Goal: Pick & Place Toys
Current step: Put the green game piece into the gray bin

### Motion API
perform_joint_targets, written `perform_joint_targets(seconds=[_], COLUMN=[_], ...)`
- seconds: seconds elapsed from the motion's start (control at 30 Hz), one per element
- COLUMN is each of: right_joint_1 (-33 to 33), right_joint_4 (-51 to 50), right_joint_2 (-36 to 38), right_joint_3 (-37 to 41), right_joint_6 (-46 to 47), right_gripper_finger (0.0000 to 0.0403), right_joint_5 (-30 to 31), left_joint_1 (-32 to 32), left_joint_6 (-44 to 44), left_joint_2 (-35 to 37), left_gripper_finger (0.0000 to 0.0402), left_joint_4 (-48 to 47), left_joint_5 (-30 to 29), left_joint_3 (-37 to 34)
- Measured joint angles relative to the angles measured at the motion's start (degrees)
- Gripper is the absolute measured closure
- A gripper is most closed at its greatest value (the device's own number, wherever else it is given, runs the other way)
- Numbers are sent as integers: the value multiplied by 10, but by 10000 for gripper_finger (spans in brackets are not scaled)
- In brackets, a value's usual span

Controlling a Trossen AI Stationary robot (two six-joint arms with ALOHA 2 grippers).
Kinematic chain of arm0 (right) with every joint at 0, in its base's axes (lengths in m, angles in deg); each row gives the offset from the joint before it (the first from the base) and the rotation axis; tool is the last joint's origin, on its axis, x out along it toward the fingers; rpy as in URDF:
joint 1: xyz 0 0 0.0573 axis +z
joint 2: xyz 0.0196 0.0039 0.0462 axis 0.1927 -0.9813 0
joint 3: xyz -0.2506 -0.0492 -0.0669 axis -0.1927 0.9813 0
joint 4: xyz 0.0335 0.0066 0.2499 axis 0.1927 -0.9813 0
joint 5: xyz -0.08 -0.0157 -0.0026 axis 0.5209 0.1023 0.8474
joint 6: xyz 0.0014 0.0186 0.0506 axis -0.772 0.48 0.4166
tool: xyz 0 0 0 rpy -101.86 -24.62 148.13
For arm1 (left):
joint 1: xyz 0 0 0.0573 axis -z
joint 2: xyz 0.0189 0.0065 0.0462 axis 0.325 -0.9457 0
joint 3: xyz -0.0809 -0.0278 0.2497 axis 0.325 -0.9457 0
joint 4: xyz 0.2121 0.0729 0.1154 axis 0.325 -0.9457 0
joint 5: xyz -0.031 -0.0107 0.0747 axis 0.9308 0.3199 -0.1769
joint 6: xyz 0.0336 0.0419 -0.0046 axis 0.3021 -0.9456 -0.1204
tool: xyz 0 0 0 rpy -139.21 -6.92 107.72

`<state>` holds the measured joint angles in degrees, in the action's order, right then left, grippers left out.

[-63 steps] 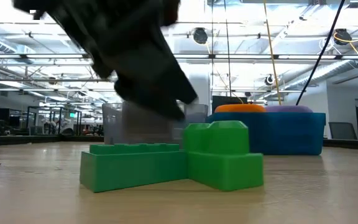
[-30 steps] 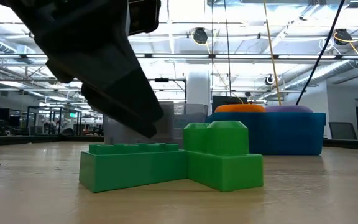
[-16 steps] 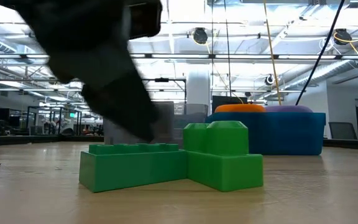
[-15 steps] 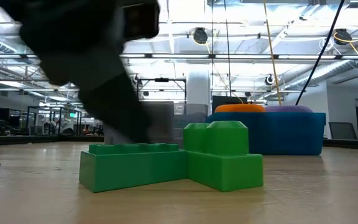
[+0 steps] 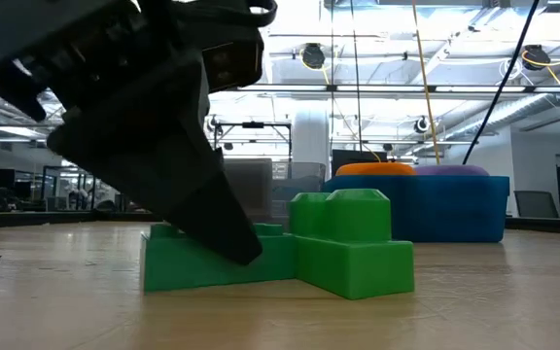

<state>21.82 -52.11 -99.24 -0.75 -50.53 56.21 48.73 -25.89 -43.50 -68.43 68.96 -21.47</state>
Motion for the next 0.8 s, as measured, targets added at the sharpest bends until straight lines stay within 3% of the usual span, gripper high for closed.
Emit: perform_joint_targets(seconds=[0.13, 0.4, 0.63, 0.8], right_joint_1=[0, 0, 0, 0], right_joint_4=[-1, -2, -2, -2], right_joint_2=[0, 0, 0, 0], right_joint_3=[0, 0, 0, 0], right_joint_6=[0, 0, 0, 0], right_gripper_finger=[110, 110, 110, 110], right_joint_5=[0, 0, 0, -1], left_joint_1=[0, -2, -10, -2], left_joint_6=[1, 9, -35, -78], left_joint_2=[0, 0, 42, 128], left_gripper_finger=[111, 251, 256, 255], left_joint_4=[-29, -41, -66, -79], left_joint_5=[-7, -19, 18, -22], left_joint_3=[0, -1, -4, -5])
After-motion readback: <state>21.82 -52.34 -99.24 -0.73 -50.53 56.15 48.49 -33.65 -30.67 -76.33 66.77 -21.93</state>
